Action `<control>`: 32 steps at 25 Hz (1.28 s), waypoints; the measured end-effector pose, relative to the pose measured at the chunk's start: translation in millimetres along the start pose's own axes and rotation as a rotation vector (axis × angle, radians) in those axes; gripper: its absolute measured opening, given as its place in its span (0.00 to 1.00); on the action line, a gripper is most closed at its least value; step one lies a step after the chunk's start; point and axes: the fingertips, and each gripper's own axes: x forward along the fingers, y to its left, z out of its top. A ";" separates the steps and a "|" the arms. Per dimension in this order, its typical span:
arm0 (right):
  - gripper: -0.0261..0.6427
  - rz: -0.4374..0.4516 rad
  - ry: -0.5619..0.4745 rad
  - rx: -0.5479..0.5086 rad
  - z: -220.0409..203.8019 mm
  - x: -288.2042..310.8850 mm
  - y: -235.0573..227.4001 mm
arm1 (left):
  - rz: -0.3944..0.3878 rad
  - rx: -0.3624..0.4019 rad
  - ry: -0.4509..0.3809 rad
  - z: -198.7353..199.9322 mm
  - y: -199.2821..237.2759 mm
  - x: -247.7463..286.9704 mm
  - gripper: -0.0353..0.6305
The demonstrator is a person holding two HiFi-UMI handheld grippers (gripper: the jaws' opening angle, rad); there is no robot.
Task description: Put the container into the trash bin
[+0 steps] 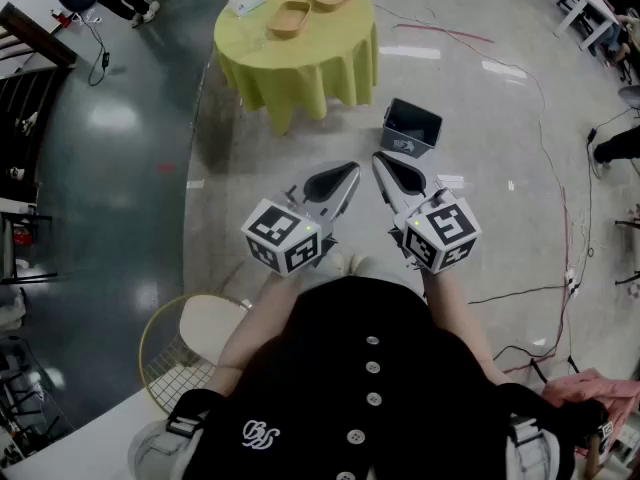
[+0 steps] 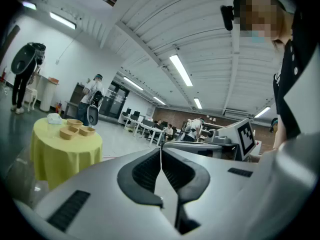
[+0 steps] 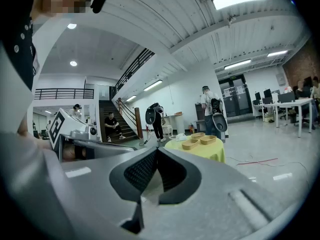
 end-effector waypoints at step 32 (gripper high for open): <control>0.05 -0.024 -0.011 0.087 -14.8 -8.4 -66.9 | 0.014 -0.106 -0.097 3.5 4.9 50.6 0.08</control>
